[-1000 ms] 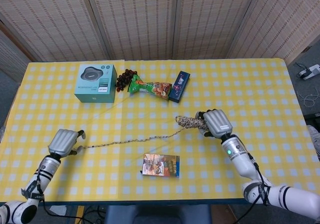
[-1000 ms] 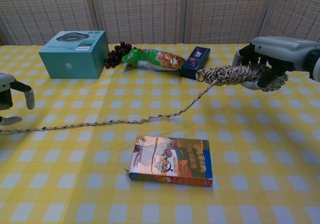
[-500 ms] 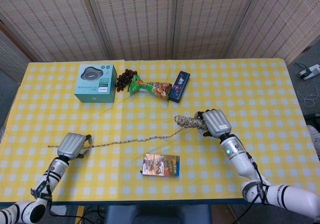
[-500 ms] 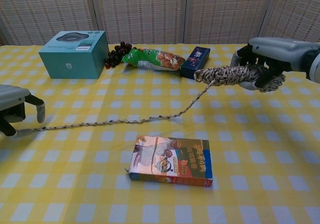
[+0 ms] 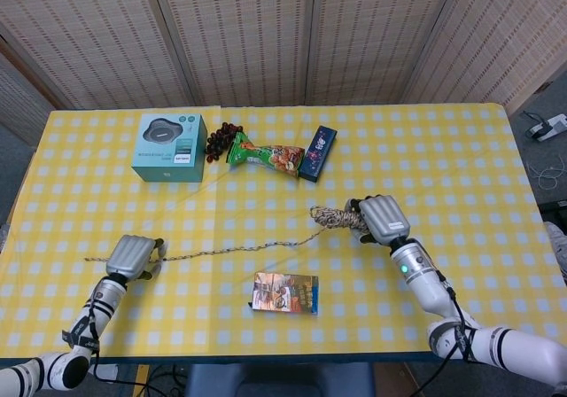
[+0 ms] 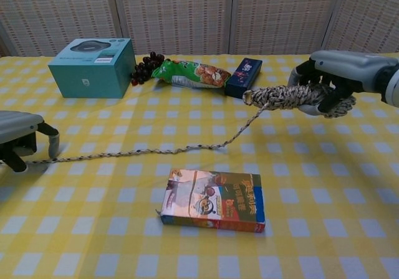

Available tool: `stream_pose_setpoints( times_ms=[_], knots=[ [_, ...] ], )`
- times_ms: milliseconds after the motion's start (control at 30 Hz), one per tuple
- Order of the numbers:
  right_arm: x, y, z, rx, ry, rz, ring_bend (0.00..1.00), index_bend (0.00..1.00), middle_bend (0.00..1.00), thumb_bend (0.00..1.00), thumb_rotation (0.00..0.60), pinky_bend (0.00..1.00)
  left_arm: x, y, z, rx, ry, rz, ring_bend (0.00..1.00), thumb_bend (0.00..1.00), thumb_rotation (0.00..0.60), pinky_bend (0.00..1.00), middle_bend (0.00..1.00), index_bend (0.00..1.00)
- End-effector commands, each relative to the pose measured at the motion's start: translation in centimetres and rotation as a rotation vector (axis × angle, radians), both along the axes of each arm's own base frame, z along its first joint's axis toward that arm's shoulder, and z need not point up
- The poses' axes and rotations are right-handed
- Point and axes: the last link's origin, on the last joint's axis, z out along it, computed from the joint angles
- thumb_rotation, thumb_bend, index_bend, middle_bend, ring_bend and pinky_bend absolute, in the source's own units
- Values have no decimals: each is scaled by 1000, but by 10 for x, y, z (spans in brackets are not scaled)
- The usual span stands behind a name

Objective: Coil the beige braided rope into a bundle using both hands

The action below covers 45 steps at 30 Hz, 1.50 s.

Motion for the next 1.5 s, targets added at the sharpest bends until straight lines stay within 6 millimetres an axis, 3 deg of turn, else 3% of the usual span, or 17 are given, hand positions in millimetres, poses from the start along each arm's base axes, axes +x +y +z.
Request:
stream_pose_setpoints(
  times_ms=[33, 533, 1033, 1133, 1300, 1500],
  knots=[
    [-1, 0, 0, 1, 1, -3, 440, 678, 592, 640, 600, 443, 0, 1, -1, 1, 2, 5, 1000, 342, 600, 1000, 1000, 610],
    [-6, 0, -2, 8, 6, -19, 440, 686, 592, 640, 600, 443, 2, 4, -2, -8, -5, 20, 1000, 417, 600, 1000, 1000, 659],
    [-6, 1, -1, 4, -13, -20, 440, 691, 592, 640, 600, 443, 8, 5, 5, 12, -22, 12, 1000, 420, 600, 1000, 1000, 707],
    [-2, 1, 2, -1, -32, -14, 440, 692, 592, 640, 600, 443, 11, 6, 14, 37, -48, 6, 1000, 420, 600, 1000, 1000, 713],
    [9, -1, 4, -5, -65, 10, 441, 692, 592, 640, 600, 443, 24, 13, 47, 108, -99, -52, 1000, 419, 600, 1000, 1000, 715],
    [42, -9, -4, -3, -128, 77, 441, 693, 592, 640, 600, 443, 52, 28, 89, 186, -206, -149, 1000, 419, 600, 1000, 1000, 715]
  ],
)
